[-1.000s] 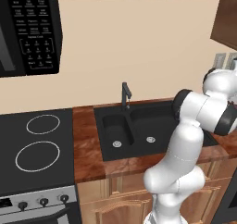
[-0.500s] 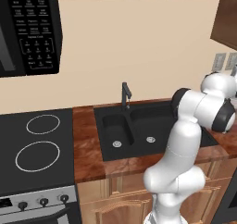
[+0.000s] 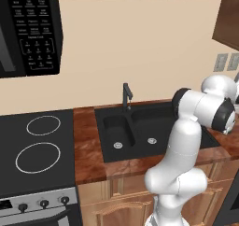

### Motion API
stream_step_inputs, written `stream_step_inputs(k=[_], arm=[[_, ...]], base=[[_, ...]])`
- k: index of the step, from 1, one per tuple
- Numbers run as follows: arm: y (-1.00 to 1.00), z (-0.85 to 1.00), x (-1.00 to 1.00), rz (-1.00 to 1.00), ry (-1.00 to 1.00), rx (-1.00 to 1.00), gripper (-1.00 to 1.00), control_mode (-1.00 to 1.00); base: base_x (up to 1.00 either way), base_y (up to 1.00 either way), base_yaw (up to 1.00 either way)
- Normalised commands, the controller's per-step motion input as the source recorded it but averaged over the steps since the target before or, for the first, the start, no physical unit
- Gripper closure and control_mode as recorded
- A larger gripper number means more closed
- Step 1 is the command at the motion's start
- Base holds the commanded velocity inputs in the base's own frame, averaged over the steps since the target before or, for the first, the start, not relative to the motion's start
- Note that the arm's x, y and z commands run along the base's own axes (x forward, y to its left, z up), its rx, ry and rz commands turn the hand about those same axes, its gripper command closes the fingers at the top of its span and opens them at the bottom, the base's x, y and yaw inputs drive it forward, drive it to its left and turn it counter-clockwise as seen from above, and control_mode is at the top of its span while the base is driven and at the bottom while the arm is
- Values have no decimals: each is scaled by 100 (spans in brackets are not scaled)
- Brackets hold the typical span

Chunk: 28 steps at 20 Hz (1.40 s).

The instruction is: Pick the mug and place it in the sink. Pick the bowl and place it in the open cabinet and then close the cabinet.

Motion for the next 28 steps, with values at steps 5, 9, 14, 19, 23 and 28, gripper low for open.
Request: stream_step_inputs(k=[5,9,14,19,23,28], arm=[[0,-10,-9,0,6,0,-100,-100],[0,-21,-1,2,4,0,-100,-100],[0,-23,0,1,1,0,-100,-100],[0,-28,0,4,0,0,-100,-100],[0,-25,0,5,0,2,-100,-100],[0,-29,-3,2,0,0,-100,-100]], base=[[0,0,0],[0,0,0],[0,0,0],[0,0,0],[0,0,0],[0,0,0]])
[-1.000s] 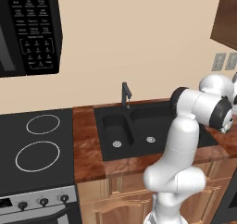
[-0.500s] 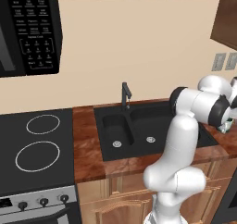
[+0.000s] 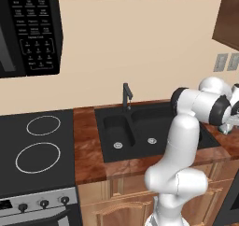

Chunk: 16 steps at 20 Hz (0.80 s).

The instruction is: Pick the mug and place it in the sink. Pick the bowl and place it in the open cabinet and then close the cabinet.

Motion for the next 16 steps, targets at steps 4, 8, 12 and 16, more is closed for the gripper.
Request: stream_step_inputs(k=[4,8,12,16], arm=[[-3,-16,0,1,0,1,-100,-100],[-14,-7,0,0,0,1,-100,-100],[-10,-3,0,2,0,1,-100,-100],[-4,-2,0,1,0,0,100,-100]], base=[[0,0,0],[0,0,0],[0,0,0],[0,0,0]])
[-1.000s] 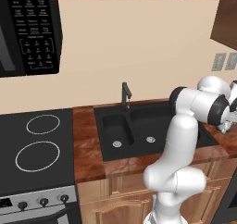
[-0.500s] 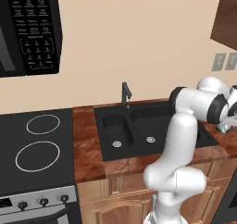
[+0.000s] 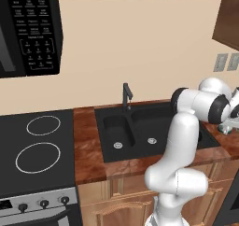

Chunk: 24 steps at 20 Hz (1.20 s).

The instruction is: Pick the mug and place it in the sink. Pick the bowl and place it in the open cabinet and then close the cabinet.

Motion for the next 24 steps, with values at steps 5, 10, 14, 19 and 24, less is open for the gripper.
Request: stream_step_inputs(k=[5,10,14,19,24], arm=[[0,-1,1,0,0,1,100,-100],[2,0,4,0,0,0,100,-100],[40,7,1,6,0,0,100,-100],[73,45,-5,15,-15,-5,100,-100],[94,57,-2,21,-16,-11,100,-100]], base=[[0,0,0],[0,0,0],[0,0,0],[0,0,0],[0,0,0]])
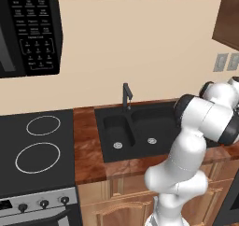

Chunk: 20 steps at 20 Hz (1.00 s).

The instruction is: Pick the mug and place it in the sink. Pick the bowl and place it in the open cabinet and then close the cabinet.

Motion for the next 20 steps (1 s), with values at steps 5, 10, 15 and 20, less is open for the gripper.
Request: stream_step_inputs(k=[5,10,15,20], arm=[[84,6,41,16,-2,-7,100,-100],[96,0,51,16,6,-9,100,-100],[70,0,87,13,11,-7,100,-100],[24,-5,77,8,3,0,100,-100]], base=[[0,0,0],[0,0,0],[0,0,0],[0,0,0]])
